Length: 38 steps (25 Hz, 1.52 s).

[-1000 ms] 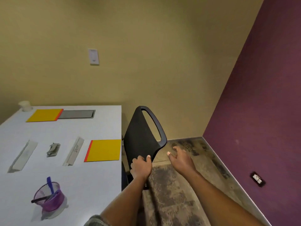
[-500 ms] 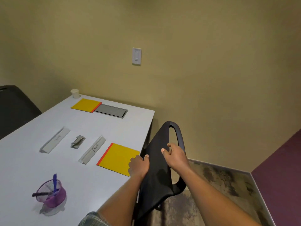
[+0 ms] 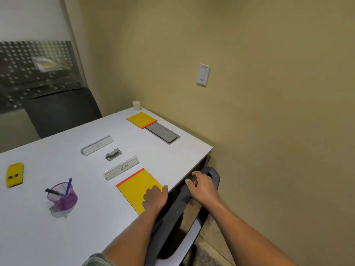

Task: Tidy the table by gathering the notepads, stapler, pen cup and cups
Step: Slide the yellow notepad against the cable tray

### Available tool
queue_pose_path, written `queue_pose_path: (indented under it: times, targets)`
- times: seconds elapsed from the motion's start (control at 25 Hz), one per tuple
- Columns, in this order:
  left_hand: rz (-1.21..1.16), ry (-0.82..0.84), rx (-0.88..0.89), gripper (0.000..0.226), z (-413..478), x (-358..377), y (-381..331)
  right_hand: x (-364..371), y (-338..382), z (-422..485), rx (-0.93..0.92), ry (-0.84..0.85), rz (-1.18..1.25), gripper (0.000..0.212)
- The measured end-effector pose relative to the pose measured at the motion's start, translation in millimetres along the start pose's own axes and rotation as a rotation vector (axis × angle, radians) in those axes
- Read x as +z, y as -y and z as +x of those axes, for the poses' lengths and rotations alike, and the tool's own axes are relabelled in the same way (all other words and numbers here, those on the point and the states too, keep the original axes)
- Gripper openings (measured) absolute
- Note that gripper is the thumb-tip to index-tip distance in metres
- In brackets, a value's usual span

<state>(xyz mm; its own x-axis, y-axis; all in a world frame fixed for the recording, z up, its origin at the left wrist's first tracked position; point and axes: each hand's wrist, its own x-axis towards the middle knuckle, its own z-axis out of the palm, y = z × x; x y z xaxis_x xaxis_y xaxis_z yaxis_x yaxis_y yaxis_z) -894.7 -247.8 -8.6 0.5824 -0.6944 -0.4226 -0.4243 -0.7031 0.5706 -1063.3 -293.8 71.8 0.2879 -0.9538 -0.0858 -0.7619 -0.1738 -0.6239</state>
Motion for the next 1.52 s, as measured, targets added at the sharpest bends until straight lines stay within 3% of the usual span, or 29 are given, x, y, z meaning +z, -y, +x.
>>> queue_pose_path:
  times: [0.4, 0.88, 1.16, 1.36, 1.52]
  targets:
    - [-0.094, -0.128, -0.195, 0.062, 24, 2, -26, -34, -23, 80, -0.187, 0.158, -0.007, 0.050]
    - [-0.320, -0.237, -0.575, 0.063, 137, 13, -14, 33, -6, 254, -0.403, 0.531, -0.192, 0.045]
    - [-0.364, -0.368, -0.869, 0.070, 137, 30, 15, 109, -6, 271, -0.352, 0.862, -0.213, 0.062]
    - [-0.395, -0.396, -0.946, 0.069, 144, 47, 20, 150, -15, 267, -0.254, 1.063, -0.207, 0.089]
    - [-0.433, -0.421, -1.027, 0.062, 155, 52, 8, 166, -26, 285, -0.212, 1.141, -0.203, 0.089]
